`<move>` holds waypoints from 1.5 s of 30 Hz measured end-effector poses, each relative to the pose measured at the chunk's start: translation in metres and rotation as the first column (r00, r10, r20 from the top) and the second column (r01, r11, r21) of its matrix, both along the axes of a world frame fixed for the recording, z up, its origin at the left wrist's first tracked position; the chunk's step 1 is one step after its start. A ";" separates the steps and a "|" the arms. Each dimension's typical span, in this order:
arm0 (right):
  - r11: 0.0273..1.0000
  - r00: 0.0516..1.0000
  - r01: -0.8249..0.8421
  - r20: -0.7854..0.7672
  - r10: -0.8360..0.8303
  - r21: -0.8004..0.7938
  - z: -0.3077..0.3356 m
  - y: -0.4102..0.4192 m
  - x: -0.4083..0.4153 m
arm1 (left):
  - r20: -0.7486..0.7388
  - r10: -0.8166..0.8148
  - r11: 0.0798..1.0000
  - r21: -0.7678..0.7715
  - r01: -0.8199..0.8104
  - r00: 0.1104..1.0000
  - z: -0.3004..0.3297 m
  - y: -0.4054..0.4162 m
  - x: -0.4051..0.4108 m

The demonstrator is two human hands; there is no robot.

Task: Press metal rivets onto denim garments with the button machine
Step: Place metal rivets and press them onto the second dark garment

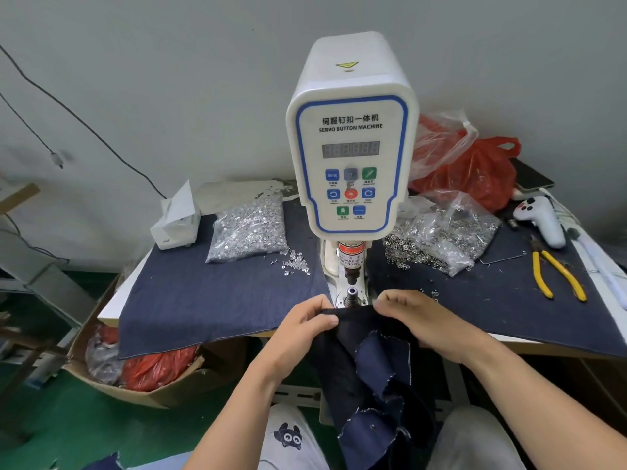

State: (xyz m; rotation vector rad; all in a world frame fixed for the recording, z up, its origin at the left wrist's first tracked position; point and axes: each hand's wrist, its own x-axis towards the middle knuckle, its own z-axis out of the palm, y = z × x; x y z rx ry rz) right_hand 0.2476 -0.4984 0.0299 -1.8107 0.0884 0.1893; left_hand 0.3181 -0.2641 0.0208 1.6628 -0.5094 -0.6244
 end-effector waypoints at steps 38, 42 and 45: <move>0.900 0.980 0.189 -0.131 -0.149 0.393 -0.017 0.005 0.021 | 0.170 0.237 0.956 0.137 -0.261 0.956 -0.013 -0.019 0.018; 0.906 0.980 0.195 -0.115 -0.164 0.376 -0.017 0.005 0.022 | 0.171 0.232 0.956 0.140 -0.257 0.958 -0.015 -0.018 0.019; 0.909 0.982 0.186 -0.105 -0.158 0.373 -0.016 0.006 0.023 | 0.180 0.231 0.955 0.145 -0.258 0.956 -0.015 -0.018 0.021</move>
